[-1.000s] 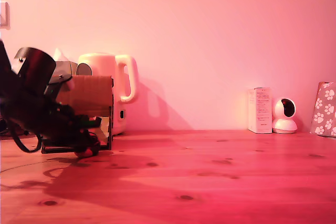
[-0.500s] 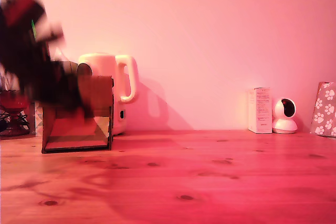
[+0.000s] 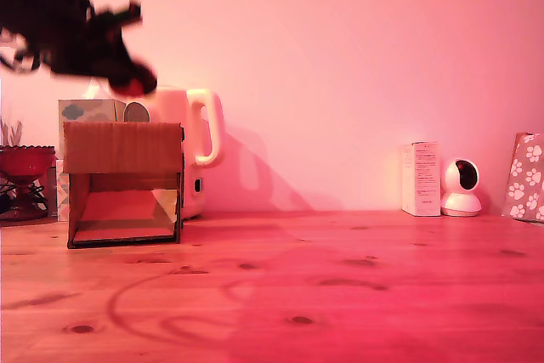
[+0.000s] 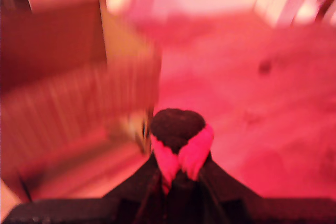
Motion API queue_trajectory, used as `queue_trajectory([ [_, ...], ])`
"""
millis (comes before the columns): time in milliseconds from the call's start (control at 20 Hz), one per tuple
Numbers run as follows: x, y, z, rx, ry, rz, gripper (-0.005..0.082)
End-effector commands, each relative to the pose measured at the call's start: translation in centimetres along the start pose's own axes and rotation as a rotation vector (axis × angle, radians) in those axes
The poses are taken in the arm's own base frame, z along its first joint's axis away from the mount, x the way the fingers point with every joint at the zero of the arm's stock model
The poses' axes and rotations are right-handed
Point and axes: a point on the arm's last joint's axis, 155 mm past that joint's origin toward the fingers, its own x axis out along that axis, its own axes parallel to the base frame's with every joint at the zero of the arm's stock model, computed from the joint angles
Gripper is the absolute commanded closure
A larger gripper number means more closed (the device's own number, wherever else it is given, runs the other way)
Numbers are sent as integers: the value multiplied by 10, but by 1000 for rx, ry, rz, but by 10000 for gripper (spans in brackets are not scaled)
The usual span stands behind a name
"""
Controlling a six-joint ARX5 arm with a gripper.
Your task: Drop the footbag into the cardboard dice tower
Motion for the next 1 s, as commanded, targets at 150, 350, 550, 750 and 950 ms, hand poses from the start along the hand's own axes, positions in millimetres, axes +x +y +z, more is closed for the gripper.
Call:
queue_trajectory([
  [150,0,13,31,85,-137,75,697],
  [350,9,33,42,85,-141,116,695],
  [550,24,51,52,74,-113,144,695],
  [750,42,62,58,62,-68,151,695],
  [950,62,69,55,49,-17,138,695],
])
